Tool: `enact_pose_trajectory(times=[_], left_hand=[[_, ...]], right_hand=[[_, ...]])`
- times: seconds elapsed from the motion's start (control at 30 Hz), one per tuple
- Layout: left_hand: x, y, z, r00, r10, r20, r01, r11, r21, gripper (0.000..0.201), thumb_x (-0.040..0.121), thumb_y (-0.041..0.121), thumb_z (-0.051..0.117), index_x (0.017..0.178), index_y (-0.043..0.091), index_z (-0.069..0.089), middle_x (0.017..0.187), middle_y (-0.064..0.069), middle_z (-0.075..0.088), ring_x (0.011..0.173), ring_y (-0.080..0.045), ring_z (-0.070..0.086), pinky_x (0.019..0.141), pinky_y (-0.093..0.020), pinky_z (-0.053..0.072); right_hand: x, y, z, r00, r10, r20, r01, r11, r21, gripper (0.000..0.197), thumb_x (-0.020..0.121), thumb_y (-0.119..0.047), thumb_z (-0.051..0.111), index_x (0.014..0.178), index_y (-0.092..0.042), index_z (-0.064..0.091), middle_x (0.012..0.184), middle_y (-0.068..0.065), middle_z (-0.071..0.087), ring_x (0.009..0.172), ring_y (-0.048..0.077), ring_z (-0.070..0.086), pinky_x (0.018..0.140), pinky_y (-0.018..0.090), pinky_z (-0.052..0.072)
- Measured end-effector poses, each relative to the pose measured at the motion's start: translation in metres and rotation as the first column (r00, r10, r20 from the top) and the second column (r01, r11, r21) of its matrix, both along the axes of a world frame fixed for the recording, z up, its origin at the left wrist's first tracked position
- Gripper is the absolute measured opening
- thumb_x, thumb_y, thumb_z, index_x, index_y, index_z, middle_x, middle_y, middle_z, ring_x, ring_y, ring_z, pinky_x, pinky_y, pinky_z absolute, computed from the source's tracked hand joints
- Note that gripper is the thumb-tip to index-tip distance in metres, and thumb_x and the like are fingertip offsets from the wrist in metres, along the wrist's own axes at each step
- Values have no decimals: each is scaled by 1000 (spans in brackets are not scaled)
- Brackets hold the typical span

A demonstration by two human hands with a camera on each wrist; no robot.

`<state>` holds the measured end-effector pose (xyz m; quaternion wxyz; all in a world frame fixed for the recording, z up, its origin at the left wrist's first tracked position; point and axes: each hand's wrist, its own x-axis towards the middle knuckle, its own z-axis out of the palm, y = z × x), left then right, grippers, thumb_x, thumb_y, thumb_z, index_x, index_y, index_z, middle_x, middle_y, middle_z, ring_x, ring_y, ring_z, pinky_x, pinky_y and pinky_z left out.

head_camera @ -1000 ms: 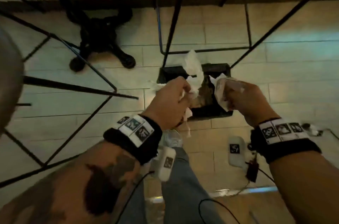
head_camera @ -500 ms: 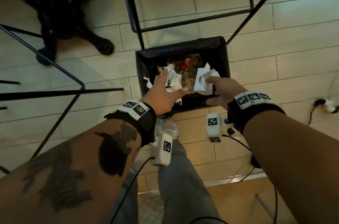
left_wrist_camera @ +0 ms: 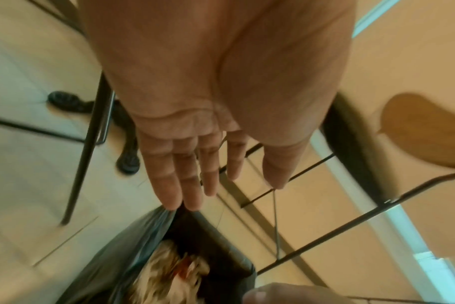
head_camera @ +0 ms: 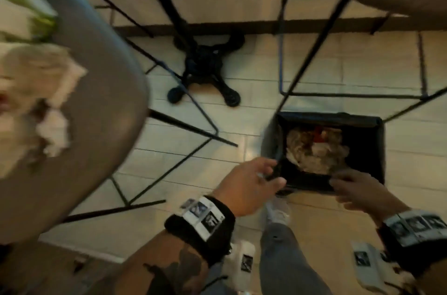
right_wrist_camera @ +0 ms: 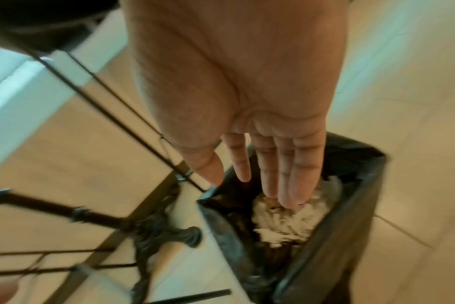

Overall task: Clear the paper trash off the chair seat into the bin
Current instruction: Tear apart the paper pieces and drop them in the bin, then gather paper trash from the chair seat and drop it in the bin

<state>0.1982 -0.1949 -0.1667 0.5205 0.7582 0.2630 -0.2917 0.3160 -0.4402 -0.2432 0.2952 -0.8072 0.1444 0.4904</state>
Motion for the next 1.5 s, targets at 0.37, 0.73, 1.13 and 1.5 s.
enact_pose_trajectory(times=[0.37,0.73,1.13,1.5], left_hand=[[-142,152,197,726,238,645,-526,797,298,25,94,34,69,116,22,66,106,11,65,95,-3,62,79,-16,52],[-147,215,171,825,268,497,-557,533,637,98,65,69,73,148,35,33,163,-10,18,145,-35,26,112,-48,37],[-109,226,157,886,336,318,-453,487,746,40,91,47,61,128,35,50,142,-8,39,129,-32,41,97,-42,47],[-129,224,178,803,336,492,-586,590,555,17,101,18,56,117,23,55,114,3,47,94,-7,51,69,-12,40]], right_hand=[[-46,268,247,667,422,614,-667,705,240,24,97,-30,61,121,-32,59,107,-6,64,93,10,62,72,31,50],[-64,461,269,72,642,763,-931,319,-180,83,84,-55,65,153,-50,19,165,11,19,150,40,27,119,55,34],[-44,512,247,-14,635,773,-899,331,-288,85,75,-50,74,146,-51,28,162,11,15,141,47,33,111,57,42],[-31,503,243,-106,601,792,-899,282,-335,98,77,-45,75,155,-45,17,148,10,39,115,35,60,89,41,56]])
